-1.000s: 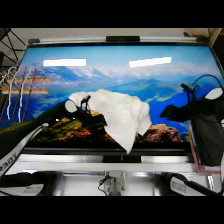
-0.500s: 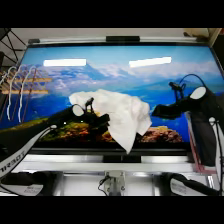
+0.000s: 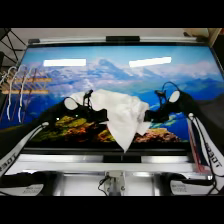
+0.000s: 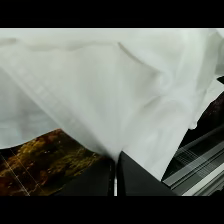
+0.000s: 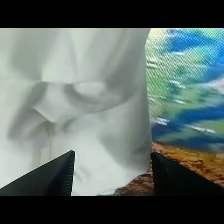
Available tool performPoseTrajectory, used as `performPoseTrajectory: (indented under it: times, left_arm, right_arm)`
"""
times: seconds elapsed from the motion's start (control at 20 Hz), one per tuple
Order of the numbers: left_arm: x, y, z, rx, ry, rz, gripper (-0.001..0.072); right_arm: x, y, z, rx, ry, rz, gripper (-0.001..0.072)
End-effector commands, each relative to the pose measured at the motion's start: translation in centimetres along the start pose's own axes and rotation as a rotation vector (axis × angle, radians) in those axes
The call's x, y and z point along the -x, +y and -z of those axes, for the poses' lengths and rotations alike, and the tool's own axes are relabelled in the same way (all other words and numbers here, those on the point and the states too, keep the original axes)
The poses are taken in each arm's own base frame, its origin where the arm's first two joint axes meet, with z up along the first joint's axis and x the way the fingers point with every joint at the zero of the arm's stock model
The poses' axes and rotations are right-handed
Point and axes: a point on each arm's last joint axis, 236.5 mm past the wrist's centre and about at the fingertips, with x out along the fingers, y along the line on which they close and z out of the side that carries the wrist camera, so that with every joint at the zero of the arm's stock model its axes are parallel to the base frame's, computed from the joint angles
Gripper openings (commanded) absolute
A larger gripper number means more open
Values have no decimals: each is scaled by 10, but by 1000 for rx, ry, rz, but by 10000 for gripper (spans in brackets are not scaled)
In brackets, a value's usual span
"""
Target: Fold the shirts.
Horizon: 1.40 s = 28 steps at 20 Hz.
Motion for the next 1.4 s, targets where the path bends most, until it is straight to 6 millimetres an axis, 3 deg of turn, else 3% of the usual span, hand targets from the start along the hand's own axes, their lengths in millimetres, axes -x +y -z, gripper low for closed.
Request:
performPoseTrajectory:
  times: [0.0, 0.05, 0.15, 0.2, 0.25, 0.3, 0.4, 0.5, 0.55, 0.65, 0.7, 0.75, 0.85, 0.95, 1.0, 1.1, 1.2, 1.3, 1.35]
  left_arm:
    - [19, -13, -16, -56, -72, 25, 31]
    - [24, -17, -20, -60, -84, 31, 31]
    - [42, -32, -35, -146, -134, 53, 30]
    - [63, -49, -48, -207, -177, 77, 28]
    - [93, -67, -63, -274, -234, 95, 28]
    - [138, -92, -81, -368, -323, 106, 28]
    - [261, -155, -108, -664, -594, 77, 28]
    - [408, -221, -102, -853, -955, 23, 28]
    - [478, -249, -81, -898, -1127, 16, 28]
    - [577, -281, -27, -906, -1370, 16, 28]
    - [608, -285, -3, -888, -1454, 5, 28]
    - [630, -285, 20, -867, -1519, -13, 28]
    - [647, -271, 49, -798, -1563, -54, 29]
    - [652, -260, 68, -760, -1572, -82, 28]
    - [656, -258, 74, -759, -1586, -97, 29]
    - [663, -248, 72, -747, -1612, -171, 29]
    - [657, -217, 49, -693, -1565, -324, 29]
    - [631, -174, 21, -614, -1428, -464, 30]
    - [609, -147, 3, -564, -1326, -531, 30]
  right_arm:
    - [-20, 5, 3, -41, 40, -10, 278]
    - [-20, 5, 2, -46, 40, -12, 66]
    - [-10, 10, 1, -32, 31, -16, 71]
    - [6, 14, -5, 16, 0, -9, 70]
    - [30, 19, -16, 79, -63, 6, 71]
    - [63, 25, -31, 147, -151, 35, 71]
    - [162, 48, -62, 327, -427, 112, 72]
    - [303, 81, -75, 451, -829, 222, 72]
    - [384, 101, -64, 485, -1070, 263, 72]
    - [519, 141, -5, 528, -1509, 278, 72]
    - [563, 157, 31, 539, -1666, 257, 72]
    - [594, 166, 68, 547, -1782, 245, 72]
    - [619, 171, 119, 555, -1887, 244, 72]
    - [623, 170, 143, 537, -1905, 231, 72]
    - [621, 167, 145, 532, -1895, 244, 72]
    - [614, 155, 135, 514, -1851, 314, 72]
    - [601, 137, 110, 486, -1767, 399, 72]
    - [567, 118, 70, 461, -1604, 445, 72]
    - [540, 108, 47, 449, -1492, 446, 72]
